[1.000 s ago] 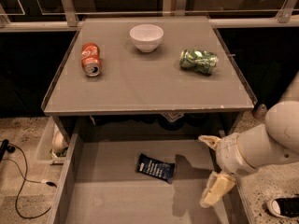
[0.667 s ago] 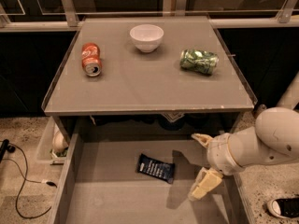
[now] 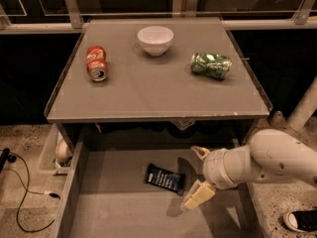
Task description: Pick rxbar blueberry from top drawer and place on counter
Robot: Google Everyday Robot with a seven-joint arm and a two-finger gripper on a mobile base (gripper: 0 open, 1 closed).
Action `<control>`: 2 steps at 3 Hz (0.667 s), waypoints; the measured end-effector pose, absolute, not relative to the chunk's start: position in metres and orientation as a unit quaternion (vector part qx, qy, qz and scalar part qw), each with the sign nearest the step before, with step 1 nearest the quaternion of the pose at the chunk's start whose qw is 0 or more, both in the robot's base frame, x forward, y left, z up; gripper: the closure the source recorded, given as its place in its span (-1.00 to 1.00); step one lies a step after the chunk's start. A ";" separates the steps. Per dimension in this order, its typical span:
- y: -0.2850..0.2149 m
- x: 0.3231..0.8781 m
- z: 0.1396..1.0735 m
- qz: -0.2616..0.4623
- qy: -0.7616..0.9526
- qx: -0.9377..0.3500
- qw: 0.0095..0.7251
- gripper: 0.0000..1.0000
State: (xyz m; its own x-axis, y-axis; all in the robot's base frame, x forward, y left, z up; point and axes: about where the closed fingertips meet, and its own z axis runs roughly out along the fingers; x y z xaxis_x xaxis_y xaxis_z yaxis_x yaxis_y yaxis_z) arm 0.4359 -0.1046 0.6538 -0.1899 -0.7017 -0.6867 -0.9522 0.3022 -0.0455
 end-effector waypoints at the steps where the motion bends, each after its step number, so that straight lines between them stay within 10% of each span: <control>1: -0.085 0.434 0.636 0.191 0.742 -0.562 0.312 -1.00; 2: -0.069 0.431 0.619 0.171 0.738 -0.576 0.308 -1.00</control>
Offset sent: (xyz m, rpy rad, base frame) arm -0.0060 0.0533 -0.0579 -0.1081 -0.0726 0.0330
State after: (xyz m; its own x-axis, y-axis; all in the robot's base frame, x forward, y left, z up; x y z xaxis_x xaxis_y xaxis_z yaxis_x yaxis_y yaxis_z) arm 0.4313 -0.0687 0.6185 -0.1476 -0.7441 -0.6516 -0.9552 0.2782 -0.1013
